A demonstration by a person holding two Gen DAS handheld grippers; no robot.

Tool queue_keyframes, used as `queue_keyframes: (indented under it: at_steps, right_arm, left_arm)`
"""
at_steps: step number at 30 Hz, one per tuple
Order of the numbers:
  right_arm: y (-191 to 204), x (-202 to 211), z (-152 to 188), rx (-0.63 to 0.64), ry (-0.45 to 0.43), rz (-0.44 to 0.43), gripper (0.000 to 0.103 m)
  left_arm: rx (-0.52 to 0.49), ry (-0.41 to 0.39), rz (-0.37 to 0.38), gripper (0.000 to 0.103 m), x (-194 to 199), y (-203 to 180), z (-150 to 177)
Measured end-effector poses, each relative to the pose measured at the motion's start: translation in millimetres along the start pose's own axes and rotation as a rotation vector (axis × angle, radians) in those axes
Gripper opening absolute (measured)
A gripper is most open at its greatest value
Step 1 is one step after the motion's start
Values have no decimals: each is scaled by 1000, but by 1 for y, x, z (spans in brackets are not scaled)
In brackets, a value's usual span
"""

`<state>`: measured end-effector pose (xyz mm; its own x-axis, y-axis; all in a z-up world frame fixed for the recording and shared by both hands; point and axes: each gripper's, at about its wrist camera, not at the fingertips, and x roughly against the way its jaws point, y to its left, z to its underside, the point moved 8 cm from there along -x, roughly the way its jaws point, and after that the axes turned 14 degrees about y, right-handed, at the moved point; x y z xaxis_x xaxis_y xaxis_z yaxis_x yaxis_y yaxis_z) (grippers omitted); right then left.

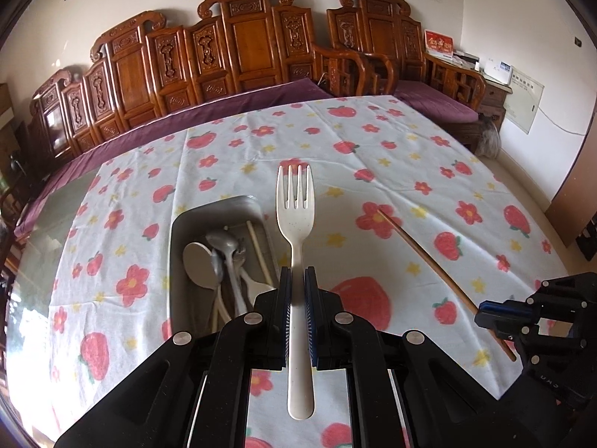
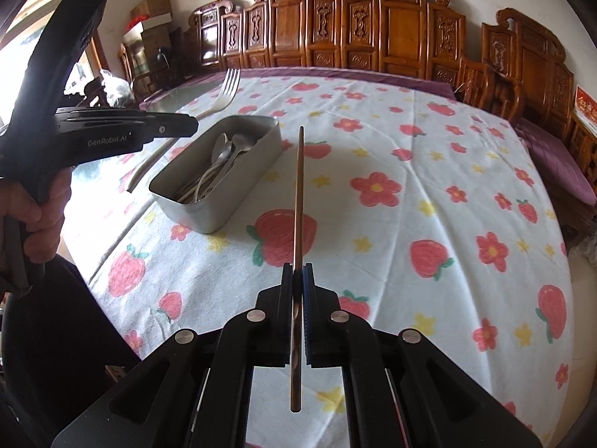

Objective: Organize utensils
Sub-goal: 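Carry the white fork into the metal tray and open the left gripper, then lower the wooden chopstick into the metal tray and open the right gripper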

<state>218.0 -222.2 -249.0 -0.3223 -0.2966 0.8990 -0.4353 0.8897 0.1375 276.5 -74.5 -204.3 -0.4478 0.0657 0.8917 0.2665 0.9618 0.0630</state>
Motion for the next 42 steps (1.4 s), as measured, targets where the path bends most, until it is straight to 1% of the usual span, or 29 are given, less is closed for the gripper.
queue_keyframes:
  at_steps: [6, 10, 17, 23, 26, 27, 28, 30, 32, 33, 34, 36, 38, 41, 42]
  right_arm:
    - [10, -22, -20, 3, 21, -8, 6]
    - [10, -30, -30, -7, 23, -19, 6]
    - [6, -48, -35, -34, 46, -34, 6]
    - [2, -56, -34, -44, 62, -33, 6]
    - [2, -57, -35, -47, 63, -31, 6]
    - [2, -57, -36, -48, 61, -31, 6]
    - [3, -56, -37, -49, 59, -31, 6]
    - [5, -54, -41, -50, 53, -33, 6]
    - [9, -51, -44, -47, 46, -36, 6]
    - [12, -48, -47, -45, 40, -38, 6]
    - [15, -47, -49, -43, 36, -40, 6]
    - [22, -43, -54, -37, 25, -45, 6]
    - [31, -40, -59, -30, 16, -54, 6]
    - [44, -39, -65, -19, 11, -62, 6]
    - [47, -38, -67, -15, 10, -63, 6]
  left_arm:
    - [55, 39, -14, 7, -30, 44, 4]
    - [75, 63, -15, 7, -49, 63, 2]
    - [88, 112, -11, 7, -85, 74, -3]
    - [95, 123, -5, 7, -98, 74, -1]
    - [103, 123, 7, 8, -97, 76, 2]
    - [104, 118, 8, 12, -95, 76, 2]
    - [103, 110, 7, 19, -91, 76, 3]
    - [102, 93, 4, 24, -82, 78, 5]
    - [101, 79, 7, 24, -72, 80, 7]
    - [102, 73, 8, 26, -67, 81, 8]
    - [106, 66, 5, 31, -61, 84, 10]
    - [116, 49, 0, 38, -48, 90, 14]
    - [127, 38, -1, 40, -39, 95, 18]
    - [138, 21, -19, 48, -25, 105, 23]
    - [141, 16, -27, 52, -21, 108, 25]
